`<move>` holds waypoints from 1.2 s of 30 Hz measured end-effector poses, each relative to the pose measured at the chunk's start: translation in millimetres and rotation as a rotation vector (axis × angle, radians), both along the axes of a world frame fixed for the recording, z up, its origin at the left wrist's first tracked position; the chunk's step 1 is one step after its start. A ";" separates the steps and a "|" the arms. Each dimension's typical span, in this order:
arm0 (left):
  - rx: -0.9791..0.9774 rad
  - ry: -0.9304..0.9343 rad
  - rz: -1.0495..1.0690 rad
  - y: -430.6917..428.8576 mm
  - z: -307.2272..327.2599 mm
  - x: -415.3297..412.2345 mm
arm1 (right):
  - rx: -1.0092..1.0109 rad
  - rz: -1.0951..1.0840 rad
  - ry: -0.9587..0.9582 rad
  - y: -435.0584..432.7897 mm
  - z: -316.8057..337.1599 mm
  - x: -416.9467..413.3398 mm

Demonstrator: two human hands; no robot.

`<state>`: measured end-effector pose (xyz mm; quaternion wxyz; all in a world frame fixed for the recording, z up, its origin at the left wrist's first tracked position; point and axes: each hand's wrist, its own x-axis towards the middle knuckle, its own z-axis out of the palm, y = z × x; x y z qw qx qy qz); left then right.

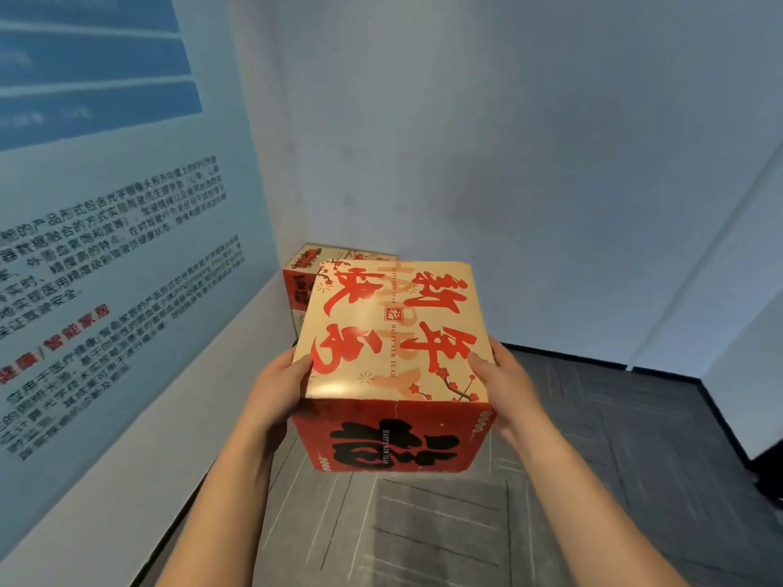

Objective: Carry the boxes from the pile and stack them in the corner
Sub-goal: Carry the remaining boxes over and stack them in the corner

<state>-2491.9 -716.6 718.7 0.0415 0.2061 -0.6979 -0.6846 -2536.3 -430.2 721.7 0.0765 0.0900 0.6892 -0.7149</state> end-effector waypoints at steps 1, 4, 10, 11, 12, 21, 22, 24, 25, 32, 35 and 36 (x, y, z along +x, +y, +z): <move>0.012 -0.009 -0.031 -4.2 -2.9 -19.1 | 0.015 -0.006 0.001 -3.1 -1.2 -17.2; 0.022 -0.039 -0.096 -13.5 -14.2 -75.6 | 0.050 -0.019 0.005 -10.6 -10.7 -69.9; -0.068 -0.040 -0.115 -23.8 -35.2 -207.4 | 0.056 -0.052 -0.020 -22.6 -43.0 -194.5; -0.092 -0.046 -0.098 -25.5 -35.8 -231.6 | 0.061 -0.039 -0.025 -24.9 -48.3 -218.8; -0.095 -0.051 -0.081 -28.5 -35.3 -254.7 | 0.061 -0.026 -0.035 -27.9 -51.8 -243.1; -0.068 -0.020 0.065 -72.5 -18.4 -421.4 | 0.081 0.117 -0.049 -79.8 -40.1 -431.0; -0.054 -0.025 0.084 -78.6 -19.1 -439.3 | 0.080 0.116 -0.055 -85.6 -40.2 -448.8; -0.019 -0.051 0.109 -88.6 -24.0 -477.0 | 0.103 0.102 -0.066 -95.4 -43.1 -485.6; -0.004 -0.059 0.106 -93.3 -27.4 -496.8 | 0.112 0.090 -0.069 -100.1 -45.3 -503.4; -0.006 -0.126 -0.020 -147.1 -76.8 -652.5 | 0.176 -0.032 -0.086 -145.4 -82.5 -636.0; -0.040 -0.136 -0.116 -171.7 -97.2 -725.1 | 0.228 -0.112 -0.121 -166.1 -109.4 -696.9; -0.034 -0.154 -0.135 -177.9 -103.9 -748.4 | 0.230 -0.146 -0.137 -170.4 -117.1 -713.8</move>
